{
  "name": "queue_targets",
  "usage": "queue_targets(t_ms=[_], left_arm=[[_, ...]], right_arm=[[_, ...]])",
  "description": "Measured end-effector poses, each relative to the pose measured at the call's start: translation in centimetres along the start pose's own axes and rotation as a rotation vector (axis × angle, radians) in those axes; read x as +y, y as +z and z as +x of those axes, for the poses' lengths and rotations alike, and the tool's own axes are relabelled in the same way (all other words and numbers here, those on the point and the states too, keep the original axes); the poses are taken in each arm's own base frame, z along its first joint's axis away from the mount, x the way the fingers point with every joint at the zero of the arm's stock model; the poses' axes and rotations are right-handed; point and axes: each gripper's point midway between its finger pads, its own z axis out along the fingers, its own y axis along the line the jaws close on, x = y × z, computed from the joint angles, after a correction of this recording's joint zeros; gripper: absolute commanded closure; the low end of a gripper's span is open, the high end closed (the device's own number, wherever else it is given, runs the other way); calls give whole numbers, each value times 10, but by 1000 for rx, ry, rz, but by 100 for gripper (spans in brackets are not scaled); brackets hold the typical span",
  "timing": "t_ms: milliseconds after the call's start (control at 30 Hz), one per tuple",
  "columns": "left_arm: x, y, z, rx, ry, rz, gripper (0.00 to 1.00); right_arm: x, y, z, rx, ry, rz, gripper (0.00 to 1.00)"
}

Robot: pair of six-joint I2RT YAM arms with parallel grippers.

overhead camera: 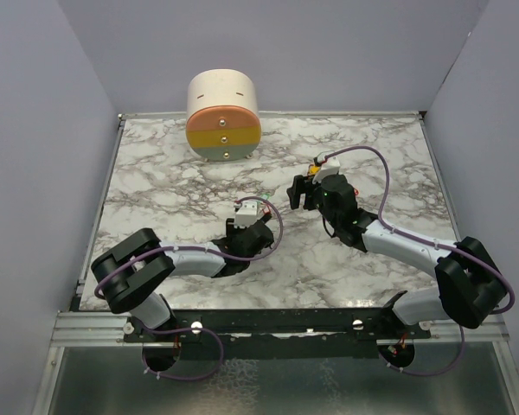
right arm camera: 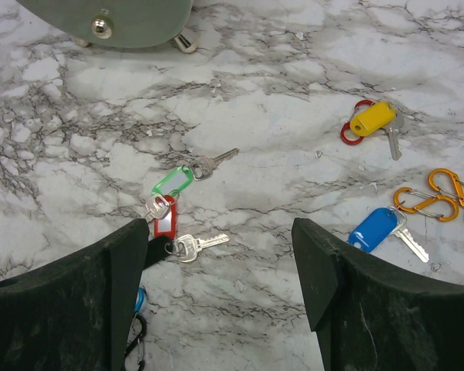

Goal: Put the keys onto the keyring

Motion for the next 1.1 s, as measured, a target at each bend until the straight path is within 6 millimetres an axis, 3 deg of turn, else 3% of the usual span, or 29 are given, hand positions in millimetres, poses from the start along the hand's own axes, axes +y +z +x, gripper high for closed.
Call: queue_targets(t_ms=[233,1100], left_arm=[[2,1,-1,-2,-6,-4,59],[14,6,-4,-12,-31,-22,70]], right_arm=[[0,0,0,0,0,0,25],[0,0,0,0,0,0,25]])
